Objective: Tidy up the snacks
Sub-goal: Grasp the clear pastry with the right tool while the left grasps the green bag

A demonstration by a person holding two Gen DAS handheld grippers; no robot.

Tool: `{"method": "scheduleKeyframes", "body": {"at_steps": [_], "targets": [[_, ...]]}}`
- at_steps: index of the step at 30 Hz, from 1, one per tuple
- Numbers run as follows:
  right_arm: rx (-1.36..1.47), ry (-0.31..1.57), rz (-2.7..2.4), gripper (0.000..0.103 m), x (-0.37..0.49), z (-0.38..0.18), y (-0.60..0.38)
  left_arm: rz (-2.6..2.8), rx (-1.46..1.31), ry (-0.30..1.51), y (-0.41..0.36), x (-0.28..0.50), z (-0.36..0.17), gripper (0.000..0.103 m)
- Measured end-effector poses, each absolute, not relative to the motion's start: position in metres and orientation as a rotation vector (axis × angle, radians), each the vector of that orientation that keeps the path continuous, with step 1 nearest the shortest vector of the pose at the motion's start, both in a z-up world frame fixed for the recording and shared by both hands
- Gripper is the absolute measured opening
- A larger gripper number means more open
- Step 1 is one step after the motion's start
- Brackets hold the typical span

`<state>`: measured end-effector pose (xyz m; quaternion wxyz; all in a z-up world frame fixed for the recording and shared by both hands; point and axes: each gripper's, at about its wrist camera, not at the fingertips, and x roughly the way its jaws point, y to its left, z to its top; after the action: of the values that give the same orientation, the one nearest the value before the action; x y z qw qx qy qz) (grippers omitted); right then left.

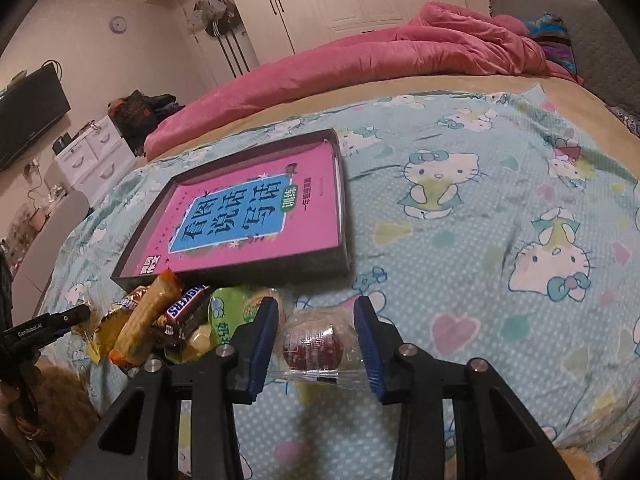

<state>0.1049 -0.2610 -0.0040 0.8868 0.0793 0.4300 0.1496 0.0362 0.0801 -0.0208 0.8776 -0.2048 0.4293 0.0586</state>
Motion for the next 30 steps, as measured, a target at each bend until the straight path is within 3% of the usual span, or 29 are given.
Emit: {"method": "scheduleKeyframes", "body": {"at_steps": [3,9,12,17,19,24,26,28,30], "targets": [[0.159,0.911,0.323,0.030,0.111,-0.008,-0.260,0.116,-0.400,0.879,0.075,0.043,-0.016,0.045],[0.198,1.017,0.342,0.032,0.114,-0.030,-0.268,0.091,-0.365,0.865,0.066,0.047,-0.013,0.045],[0.232,1.018,0.336,0.045,0.111,-0.029,-0.276,0.083,-0.352,0.853,0.064,0.049,-0.010,0.034],[0.244,1.039,0.347,0.052,0.101,-0.030,-0.277,0.064,-0.355,0.839,0.061,0.055,-0.005,0.034],[0.216,1.043,0.352,0.062,0.097,-0.028,-0.272,0.070,-0.338,0.857,0.061,0.059,-0.009,0.034],[0.067,1.079,0.372,0.064,0.087,-0.033,-0.245,0.073,-0.391,0.865,0.080,0.046,-0.007,0.035],[0.009,1.094,0.384,0.064,0.085,-0.037,-0.234,0.087,-0.429,0.863,0.090,0.036,-0.004,0.038],[-0.056,1.100,0.382,0.065,0.082,-0.040,-0.226,0.105,-0.447,0.894,0.094,0.028,-0.005,0.055],[-0.077,1.104,0.383,0.065,0.081,-0.043,-0.222,0.100,-0.464,0.928,0.093,0.025,-0.009,0.061]]}}
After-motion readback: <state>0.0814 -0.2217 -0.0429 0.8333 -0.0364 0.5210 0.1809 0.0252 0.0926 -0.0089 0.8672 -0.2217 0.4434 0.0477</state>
